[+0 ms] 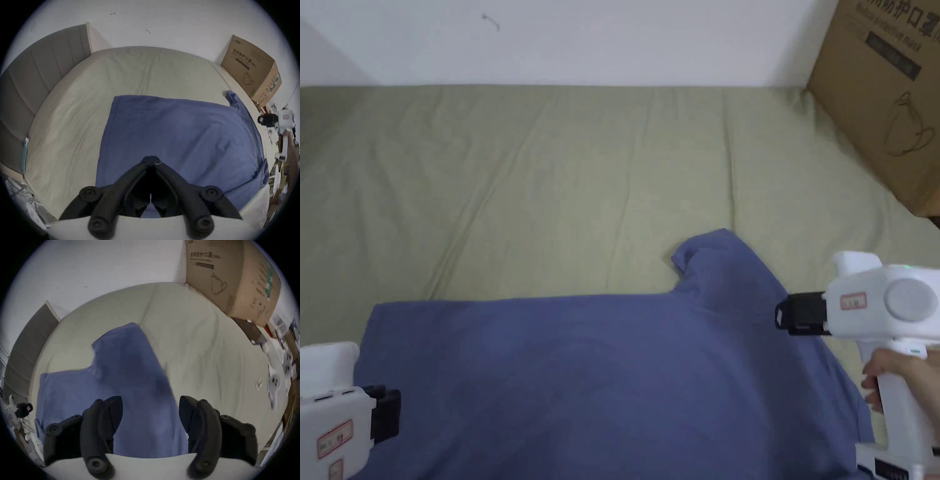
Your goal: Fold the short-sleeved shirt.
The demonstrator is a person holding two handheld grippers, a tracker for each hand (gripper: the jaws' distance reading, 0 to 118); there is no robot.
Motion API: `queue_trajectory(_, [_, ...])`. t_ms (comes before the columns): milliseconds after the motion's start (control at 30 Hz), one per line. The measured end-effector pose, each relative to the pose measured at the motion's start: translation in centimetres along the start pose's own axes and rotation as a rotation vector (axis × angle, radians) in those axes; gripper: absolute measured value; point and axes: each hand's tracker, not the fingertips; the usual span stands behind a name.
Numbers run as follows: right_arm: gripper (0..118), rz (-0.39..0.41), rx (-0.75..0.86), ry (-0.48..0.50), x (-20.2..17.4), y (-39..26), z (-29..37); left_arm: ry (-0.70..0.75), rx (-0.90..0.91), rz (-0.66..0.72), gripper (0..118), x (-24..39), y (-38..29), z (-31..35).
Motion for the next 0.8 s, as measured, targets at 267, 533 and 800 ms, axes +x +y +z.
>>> queue_trajectory(267, [76,0.034,-0.084,-0.050,0.1,4.2,-7.9,0.019,-0.069,-0.007,0,0.1,0.5,-3.1])
queue_trajectory(533, [0,0.062,-0.025,-0.079,-1.7,3.1,-6.9,0.037,-0.092,0.010,0,-0.3,0.5,-3.6])
queue_trajectory(800, [0,0.019,0.002,-0.021,-1.1,3.4,-4.8,-0.016,-0.063,0.054,46,-2.5,3.2,-3.8])
